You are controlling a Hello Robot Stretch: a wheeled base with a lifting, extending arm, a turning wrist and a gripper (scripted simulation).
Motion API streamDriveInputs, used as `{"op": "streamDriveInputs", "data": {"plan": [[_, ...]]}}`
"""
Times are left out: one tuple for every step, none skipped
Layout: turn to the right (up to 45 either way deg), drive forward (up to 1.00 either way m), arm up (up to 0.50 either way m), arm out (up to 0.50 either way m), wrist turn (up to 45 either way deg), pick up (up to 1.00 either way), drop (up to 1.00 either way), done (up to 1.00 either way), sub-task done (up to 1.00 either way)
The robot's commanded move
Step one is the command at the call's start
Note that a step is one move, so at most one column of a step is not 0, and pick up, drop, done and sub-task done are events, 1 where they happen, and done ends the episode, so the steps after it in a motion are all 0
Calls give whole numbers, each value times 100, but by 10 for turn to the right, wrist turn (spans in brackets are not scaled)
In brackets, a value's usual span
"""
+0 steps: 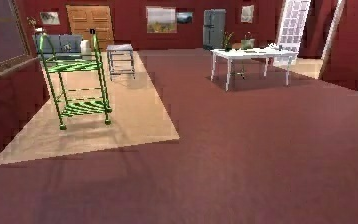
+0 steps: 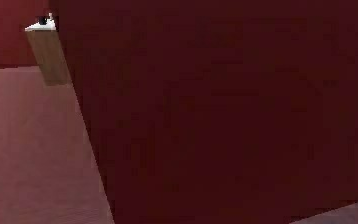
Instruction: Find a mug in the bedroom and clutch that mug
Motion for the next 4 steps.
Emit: {"op": "streamDriveInputs", "data": {"plan": [[0,100,0,0,0,0,0,0,0],[0,100,0,0,0,0,0,0,0],[0,100,0,0,0,0,0,0,0],[0,100,0,0,0,0,0,0,0]]}}
